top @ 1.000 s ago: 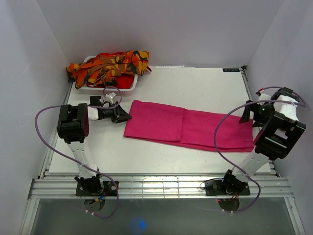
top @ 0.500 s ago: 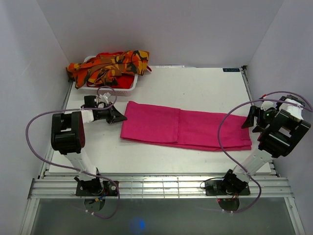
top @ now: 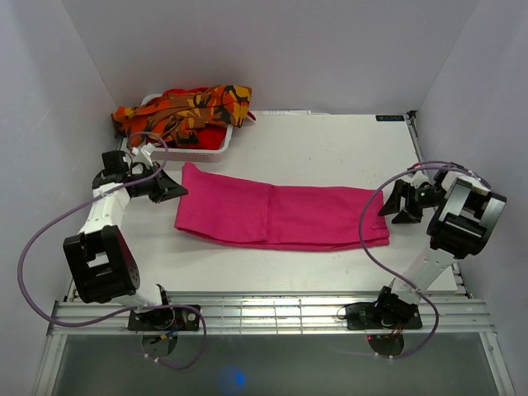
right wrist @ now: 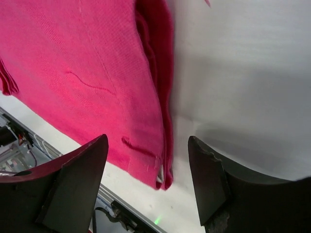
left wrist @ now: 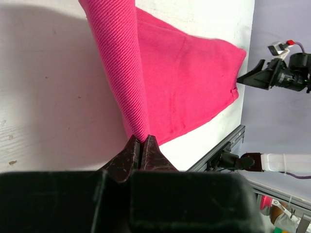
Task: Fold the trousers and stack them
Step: Fold the trousers
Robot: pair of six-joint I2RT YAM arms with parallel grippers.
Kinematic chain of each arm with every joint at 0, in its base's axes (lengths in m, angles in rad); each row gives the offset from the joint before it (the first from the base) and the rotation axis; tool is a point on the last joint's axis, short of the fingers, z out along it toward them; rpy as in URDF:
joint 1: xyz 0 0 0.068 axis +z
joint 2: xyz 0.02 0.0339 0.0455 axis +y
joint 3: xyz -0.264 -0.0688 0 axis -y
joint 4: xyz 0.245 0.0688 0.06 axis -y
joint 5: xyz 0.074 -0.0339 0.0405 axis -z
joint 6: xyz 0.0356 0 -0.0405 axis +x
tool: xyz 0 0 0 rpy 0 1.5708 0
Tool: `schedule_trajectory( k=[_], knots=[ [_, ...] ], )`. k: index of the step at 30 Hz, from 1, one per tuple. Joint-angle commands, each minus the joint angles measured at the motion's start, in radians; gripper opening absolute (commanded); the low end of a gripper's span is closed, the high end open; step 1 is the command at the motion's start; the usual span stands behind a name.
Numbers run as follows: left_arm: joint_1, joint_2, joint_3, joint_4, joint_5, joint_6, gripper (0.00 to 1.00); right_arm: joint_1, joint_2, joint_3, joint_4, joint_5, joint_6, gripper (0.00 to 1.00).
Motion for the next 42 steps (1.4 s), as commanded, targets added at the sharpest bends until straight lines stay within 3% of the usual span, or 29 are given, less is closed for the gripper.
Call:
schedule_trajectory(
  k=[1,8,11,14,19,23,33,42],
  knots=[
    [0.010,-0.060,0.135,-0.107,0.037,0.050,0.00,0.091,0.016,-0.027,0.112,-0.040,0.080,0.72],
    [0.010,-0.035,0.311,-0.180,0.030,0.047,0.00,0.171,0.073,-0.029,0.183,-0.040,0.140,0.54],
    [0.010,-0.026,0.338,-0.181,0.036,0.030,0.00,0.214,0.091,-0.030,0.206,-0.051,0.161,0.51],
    [0.001,-0.019,0.364,-0.181,0.048,0.008,0.00,0.259,0.105,-0.038,0.221,-0.069,0.179,0.42],
    [-0.106,-0.019,0.414,-0.172,0.001,-0.053,0.00,0.306,0.129,-0.044,0.258,-0.106,0.213,0.25],
    [-0.229,-0.023,0.443,-0.134,-0.125,-0.176,0.00,0.334,0.143,-0.047,0.277,-0.113,0.230,0.08],
    [-0.644,0.121,0.491,0.039,-0.321,-0.366,0.00,0.365,0.175,-0.046,0.326,-0.135,0.282,0.08],
    [-0.870,0.391,0.597,0.164,-0.430,-0.501,0.00,0.374,0.180,-0.072,0.367,-0.163,0.314,0.08]
  ],
)
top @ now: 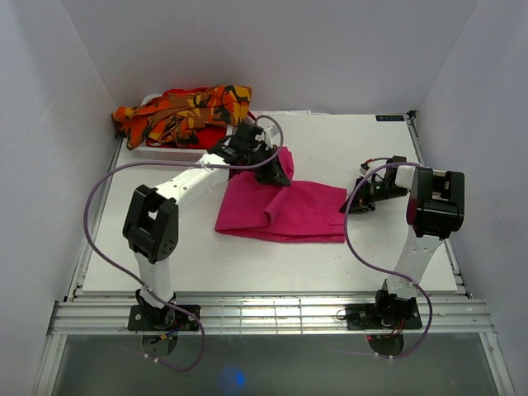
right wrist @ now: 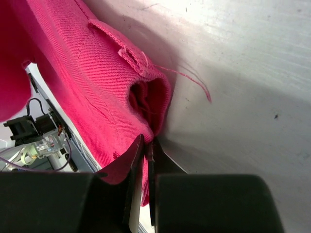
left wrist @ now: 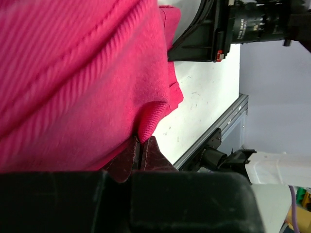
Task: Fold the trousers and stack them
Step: Fold the trousers
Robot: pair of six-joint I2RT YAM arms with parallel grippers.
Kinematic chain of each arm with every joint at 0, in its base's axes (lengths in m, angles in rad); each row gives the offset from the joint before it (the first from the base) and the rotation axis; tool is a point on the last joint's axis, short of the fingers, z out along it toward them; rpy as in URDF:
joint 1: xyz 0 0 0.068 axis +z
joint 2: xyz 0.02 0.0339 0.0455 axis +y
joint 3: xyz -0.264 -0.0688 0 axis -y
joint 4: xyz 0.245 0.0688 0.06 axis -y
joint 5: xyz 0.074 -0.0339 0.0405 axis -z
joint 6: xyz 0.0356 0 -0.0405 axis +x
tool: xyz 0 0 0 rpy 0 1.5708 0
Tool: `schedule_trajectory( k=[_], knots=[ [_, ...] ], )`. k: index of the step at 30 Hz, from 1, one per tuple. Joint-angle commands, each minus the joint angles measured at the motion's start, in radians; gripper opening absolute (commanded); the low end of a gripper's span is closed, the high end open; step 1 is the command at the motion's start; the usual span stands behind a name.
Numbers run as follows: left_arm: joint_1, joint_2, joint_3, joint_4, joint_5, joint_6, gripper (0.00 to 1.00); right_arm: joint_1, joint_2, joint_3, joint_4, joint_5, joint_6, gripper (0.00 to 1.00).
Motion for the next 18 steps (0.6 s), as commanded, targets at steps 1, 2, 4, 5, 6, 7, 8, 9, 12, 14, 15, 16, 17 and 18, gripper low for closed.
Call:
schedule_trajectory(
  k=[1,2,4,5,6,7,8,9,12,14,15,16,17,18],
  knots=[
    [-0.066,0.044,0.069,0.108,-0.048,-0.094,0.00,0.016,0.040,-0.029,0.066,0.033,0.002,0.08],
    [-0.083,0.064,0.086,0.119,-0.053,-0.101,0.00,0.016,0.040,-0.035,0.076,0.030,0.007,0.08],
    [-0.128,0.128,0.110,0.123,-0.074,-0.129,0.00,0.018,0.041,-0.040,0.086,0.021,0.019,0.08],
    [-0.141,0.154,0.138,0.120,-0.085,-0.135,0.00,0.019,0.041,-0.043,0.096,0.018,0.022,0.08],
    [-0.154,0.179,0.158,0.096,-0.097,-0.140,0.00,0.021,0.041,-0.046,0.101,0.018,0.025,0.08],
    [-0.175,0.228,0.176,0.080,-0.103,-0.155,0.00,0.022,0.041,-0.049,0.106,0.013,0.033,0.08],
    [-0.184,0.248,0.205,0.068,-0.108,-0.167,0.00,0.022,0.041,-0.050,0.113,0.010,0.034,0.08],
    [-0.195,0.266,0.212,0.063,-0.097,-0.181,0.00,0.024,0.041,-0.055,0.116,0.009,0.037,0.08],
    [-0.217,0.314,0.233,0.068,-0.085,-0.232,0.00,0.027,0.035,-0.066,0.133,0.006,0.047,0.08],
    [-0.226,0.329,0.245,0.071,-0.103,-0.248,0.00,0.030,0.032,-0.070,0.141,0.004,0.057,0.08],
    [-0.234,0.332,0.250,0.083,-0.100,-0.256,0.00,0.033,0.030,-0.072,0.148,0.001,0.062,0.08],
    [-0.238,0.334,0.255,0.089,-0.094,-0.264,0.00,0.035,0.030,-0.076,0.150,-0.004,0.065,0.08],
    [-0.243,0.338,0.261,0.093,-0.099,-0.267,0.00,0.039,0.029,-0.078,0.155,-0.005,0.073,0.08],
    [-0.253,0.340,0.267,0.094,-0.102,-0.272,0.00,0.044,0.027,-0.081,0.159,-0.008,0.073,0.08]
  ],
)
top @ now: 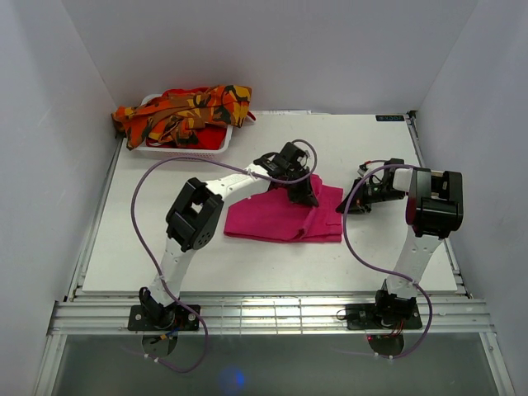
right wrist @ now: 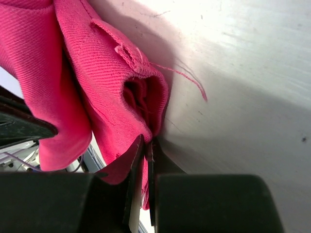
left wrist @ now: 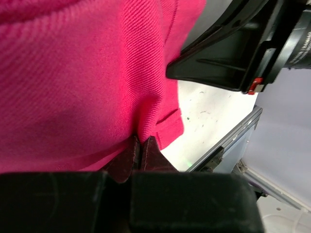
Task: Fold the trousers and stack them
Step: Fold the trousers
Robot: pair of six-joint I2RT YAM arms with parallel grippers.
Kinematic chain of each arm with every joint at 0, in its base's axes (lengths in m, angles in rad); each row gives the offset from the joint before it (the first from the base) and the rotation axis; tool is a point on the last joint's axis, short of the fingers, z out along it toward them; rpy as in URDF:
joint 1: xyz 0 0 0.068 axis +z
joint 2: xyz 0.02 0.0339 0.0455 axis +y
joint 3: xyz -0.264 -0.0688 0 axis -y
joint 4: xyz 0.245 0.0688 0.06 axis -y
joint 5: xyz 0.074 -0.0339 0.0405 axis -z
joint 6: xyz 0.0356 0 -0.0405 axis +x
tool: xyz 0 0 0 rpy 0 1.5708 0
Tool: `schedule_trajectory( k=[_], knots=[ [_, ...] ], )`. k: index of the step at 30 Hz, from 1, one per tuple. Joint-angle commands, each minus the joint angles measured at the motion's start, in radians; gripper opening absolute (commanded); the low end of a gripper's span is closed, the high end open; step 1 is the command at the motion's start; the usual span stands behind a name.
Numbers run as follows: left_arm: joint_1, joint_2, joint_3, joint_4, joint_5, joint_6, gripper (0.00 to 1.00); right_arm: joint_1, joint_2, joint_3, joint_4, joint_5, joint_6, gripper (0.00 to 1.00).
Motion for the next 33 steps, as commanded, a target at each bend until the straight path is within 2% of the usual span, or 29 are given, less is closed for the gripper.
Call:
schedule_trajectory(
  k=[1,14,33],
  knots=[
    [-0.033,-0.026,0.081,0.047,0.006,-0.057,0.00,0.040,0.022,-0.033,0.065,0.061,-0.003,0.08],
    [-0.061,0.014,0.108,0.084,0.041,-0.129,0.00,0.077,0.013,-0.039,0.082,0.067,0.031,0.08],
    [-0.073,0.074,0.200,0.124,0.001,-0.158,0.00,0.097,0.004,-0.058,0.089,0.063,0.039,0.08]
  ],
)
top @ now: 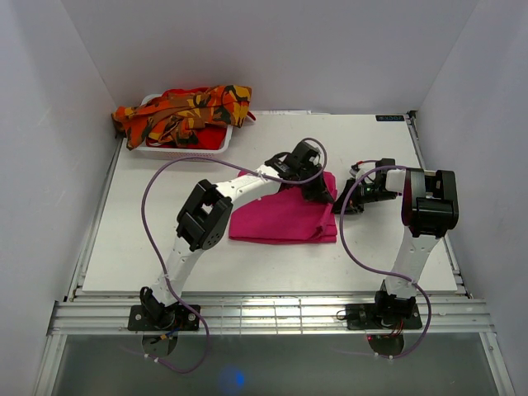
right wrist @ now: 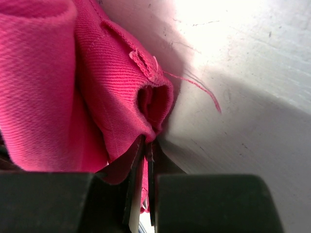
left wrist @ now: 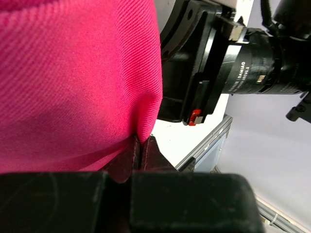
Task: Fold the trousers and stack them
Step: Fold the trousers
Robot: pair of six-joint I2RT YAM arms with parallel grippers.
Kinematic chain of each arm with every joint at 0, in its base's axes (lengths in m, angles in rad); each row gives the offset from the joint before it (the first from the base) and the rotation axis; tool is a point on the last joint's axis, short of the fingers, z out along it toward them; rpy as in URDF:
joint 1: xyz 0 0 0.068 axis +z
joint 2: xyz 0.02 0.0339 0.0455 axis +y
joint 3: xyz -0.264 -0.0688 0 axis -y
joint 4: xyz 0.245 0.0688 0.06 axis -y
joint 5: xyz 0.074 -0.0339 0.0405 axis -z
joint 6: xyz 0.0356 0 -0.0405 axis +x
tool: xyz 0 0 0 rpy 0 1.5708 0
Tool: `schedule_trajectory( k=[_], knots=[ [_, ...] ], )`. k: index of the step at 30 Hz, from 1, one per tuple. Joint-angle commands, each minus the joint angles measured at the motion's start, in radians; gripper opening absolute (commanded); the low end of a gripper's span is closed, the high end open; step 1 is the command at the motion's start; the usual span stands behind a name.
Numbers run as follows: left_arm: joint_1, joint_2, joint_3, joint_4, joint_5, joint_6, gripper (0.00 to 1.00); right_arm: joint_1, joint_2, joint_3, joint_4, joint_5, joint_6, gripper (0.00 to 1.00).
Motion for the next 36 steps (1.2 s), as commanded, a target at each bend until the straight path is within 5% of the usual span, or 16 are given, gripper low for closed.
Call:
schedule_trajectory(
  k=[1,7,11,14,19,27,31,36],
  knots=[
    [-0.022,-0.012,0.064,0.078,0.008,-0.019,0.00,0.032,0.005,-0.032,0.016,0.086,-0.020,0.08],
    [-0.023,0.025,0.058,0.098,-0.001,-0.036,0.02,0.033,-0.007,-0.037,0.013,0.075,-0.018,0.08],
    [-0.017,0.027,0.026,0.139,0.015,-0.027,0.55,0.030,-0.021,-0.012,-0.037,0.081,-0.049,0.13],
    [0.013,-0.021,-0.011,0.155,0.007,0.008,0.59,0.009,-0.045,0.029,-0.136,0.121,-0.141,0.20],
    [0.090,-0.145,-0.135,0.136,0.019,0.086,0.78,-0.088,-0.088,0.139,-0.306,0.202,-0.259,0.36],
    [0.262,-0.438,-0.275,0.009,0.024,0.519,0.87,-0.076,-0.153,0.370,-0.496,0.285,-0.405,0.43],
    [0.437,-0.539,-0.357,-0.119,0.065,0.744,0.86,0.082,-0.182,0.410,-0.532,0.314,-0.472,0.42],
    [0.631,-0.638,-0.552,-0.137,0.149,0.886,0.69,0.312,-0.184,0.353,-0.530,0.420,-0.503,0.38]
  ],
)
